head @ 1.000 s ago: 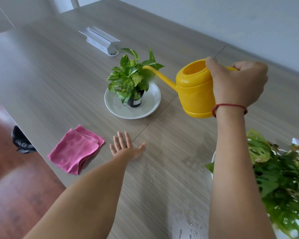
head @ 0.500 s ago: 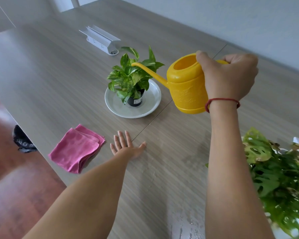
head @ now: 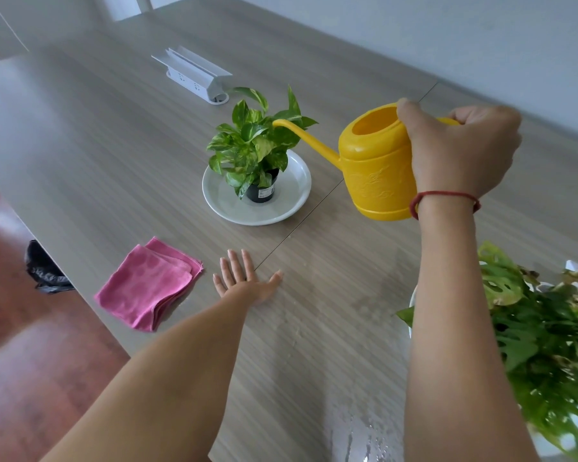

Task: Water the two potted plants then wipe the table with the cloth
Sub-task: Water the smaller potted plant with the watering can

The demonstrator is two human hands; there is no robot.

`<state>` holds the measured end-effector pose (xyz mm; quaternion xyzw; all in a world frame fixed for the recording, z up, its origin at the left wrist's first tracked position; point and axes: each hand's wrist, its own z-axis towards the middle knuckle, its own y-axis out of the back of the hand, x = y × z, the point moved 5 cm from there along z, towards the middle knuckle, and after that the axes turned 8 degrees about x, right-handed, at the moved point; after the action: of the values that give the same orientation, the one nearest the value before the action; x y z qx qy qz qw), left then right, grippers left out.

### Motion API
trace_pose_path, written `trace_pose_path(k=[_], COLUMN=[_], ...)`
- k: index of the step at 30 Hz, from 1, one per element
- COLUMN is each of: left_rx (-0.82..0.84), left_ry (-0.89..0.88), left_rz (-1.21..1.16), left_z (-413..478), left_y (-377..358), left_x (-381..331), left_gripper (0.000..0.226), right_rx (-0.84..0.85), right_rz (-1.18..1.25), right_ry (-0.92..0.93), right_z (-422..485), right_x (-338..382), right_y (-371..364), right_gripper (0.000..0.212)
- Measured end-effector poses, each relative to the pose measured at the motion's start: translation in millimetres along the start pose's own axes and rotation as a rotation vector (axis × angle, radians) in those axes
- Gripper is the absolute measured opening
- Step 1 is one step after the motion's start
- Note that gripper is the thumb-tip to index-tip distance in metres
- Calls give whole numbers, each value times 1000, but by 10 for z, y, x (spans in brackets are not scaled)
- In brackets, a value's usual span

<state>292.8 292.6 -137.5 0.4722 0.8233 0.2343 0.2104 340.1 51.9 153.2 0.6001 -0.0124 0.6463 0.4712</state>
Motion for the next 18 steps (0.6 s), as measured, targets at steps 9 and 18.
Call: trace_pose_path(k=[9, 18], left_rx=[0, 5], left_ry=[-6, 0], left_rz=[2, 3], left_z=[-10, -18], left_y=[1, 4], left_x=[-2, 0], left_gripper=[101, 101], right_rx=[-4, 27], right_rz=[53, 29], right_ry=[-3, -16], right_z=[8, -2], right_x=[59, 22], right_y=[-63, -28], right_gripper=[56, 54])
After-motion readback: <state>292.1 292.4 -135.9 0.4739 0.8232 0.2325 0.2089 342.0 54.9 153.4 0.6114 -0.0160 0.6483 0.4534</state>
